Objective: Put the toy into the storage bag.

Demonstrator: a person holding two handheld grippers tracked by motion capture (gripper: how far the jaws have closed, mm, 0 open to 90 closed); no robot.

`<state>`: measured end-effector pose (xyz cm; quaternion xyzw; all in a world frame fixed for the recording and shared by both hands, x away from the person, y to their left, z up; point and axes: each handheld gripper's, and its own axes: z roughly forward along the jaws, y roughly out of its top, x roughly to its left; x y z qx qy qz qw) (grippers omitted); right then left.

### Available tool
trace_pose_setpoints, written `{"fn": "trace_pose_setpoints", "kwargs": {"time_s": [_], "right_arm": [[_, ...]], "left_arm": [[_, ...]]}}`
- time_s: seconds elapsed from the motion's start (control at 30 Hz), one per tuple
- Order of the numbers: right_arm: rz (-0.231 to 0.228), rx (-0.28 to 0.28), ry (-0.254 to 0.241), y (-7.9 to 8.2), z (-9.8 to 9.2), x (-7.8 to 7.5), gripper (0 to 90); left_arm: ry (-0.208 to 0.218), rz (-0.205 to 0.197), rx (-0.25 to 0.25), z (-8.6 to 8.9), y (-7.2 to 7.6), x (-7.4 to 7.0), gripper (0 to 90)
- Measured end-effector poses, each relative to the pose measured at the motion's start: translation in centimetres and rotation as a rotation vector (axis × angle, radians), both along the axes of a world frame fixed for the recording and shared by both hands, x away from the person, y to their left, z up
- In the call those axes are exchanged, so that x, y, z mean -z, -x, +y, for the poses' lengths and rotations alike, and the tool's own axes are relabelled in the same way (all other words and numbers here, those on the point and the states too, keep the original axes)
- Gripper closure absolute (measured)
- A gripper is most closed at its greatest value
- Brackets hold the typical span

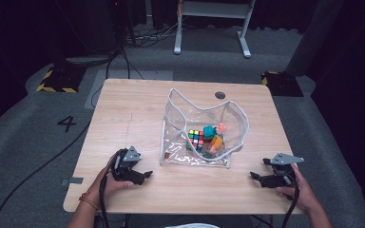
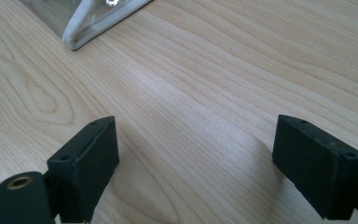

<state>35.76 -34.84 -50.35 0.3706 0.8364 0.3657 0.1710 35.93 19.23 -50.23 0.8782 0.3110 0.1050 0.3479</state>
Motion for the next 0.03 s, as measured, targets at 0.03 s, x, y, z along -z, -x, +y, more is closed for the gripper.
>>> {"fn": "trace_pose_setpoints", "kwargs": {"time_s": [0.03], "right_arm": [[0.001, 0.001, 0.0, 0.01, 0.01, 0.0, 14.4]], "left_arm": [[0.001, 0.001, 0.0, 0.0, 0.0, 0.0, 14.1]]}}
